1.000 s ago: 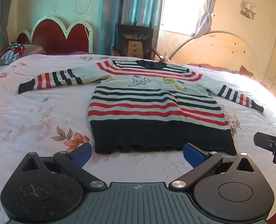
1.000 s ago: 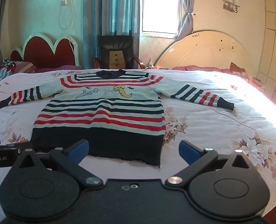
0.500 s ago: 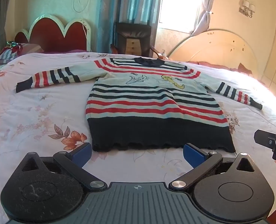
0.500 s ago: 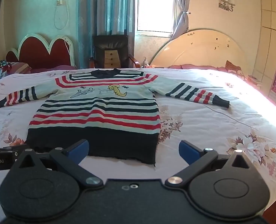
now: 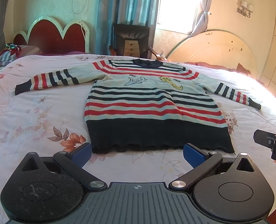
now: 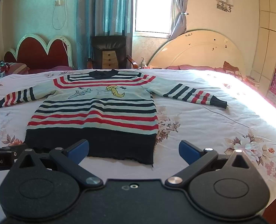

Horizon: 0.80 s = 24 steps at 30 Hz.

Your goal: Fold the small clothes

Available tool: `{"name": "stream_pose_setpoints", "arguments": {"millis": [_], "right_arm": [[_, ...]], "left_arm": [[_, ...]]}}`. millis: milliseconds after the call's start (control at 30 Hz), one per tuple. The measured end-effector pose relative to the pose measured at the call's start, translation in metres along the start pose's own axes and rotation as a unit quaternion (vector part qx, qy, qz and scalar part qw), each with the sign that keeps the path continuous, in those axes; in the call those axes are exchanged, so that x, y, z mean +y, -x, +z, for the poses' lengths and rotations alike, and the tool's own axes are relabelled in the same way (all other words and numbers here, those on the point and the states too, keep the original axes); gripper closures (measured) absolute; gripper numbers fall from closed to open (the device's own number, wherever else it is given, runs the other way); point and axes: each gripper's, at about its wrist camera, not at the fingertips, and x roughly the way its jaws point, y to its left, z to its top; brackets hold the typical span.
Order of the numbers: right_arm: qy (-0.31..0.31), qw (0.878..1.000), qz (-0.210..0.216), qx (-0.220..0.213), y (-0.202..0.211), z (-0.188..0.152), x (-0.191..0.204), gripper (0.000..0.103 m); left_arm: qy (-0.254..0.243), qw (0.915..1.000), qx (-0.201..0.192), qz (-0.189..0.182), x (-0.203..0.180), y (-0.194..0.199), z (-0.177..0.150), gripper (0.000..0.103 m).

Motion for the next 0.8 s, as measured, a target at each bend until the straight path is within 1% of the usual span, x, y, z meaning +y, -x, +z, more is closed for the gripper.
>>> {"name": "stream_pose_setpoints", "arguments": {"millis": [800], "right_arm": [[0.001,1.000,0.000,0.003,0.0002,0.0012,0.0023,0.001]], "left_arm": [[-0.002,1.0000,-0.001,0.002,0.0010,0.0015,0.0006,0.000]]}}
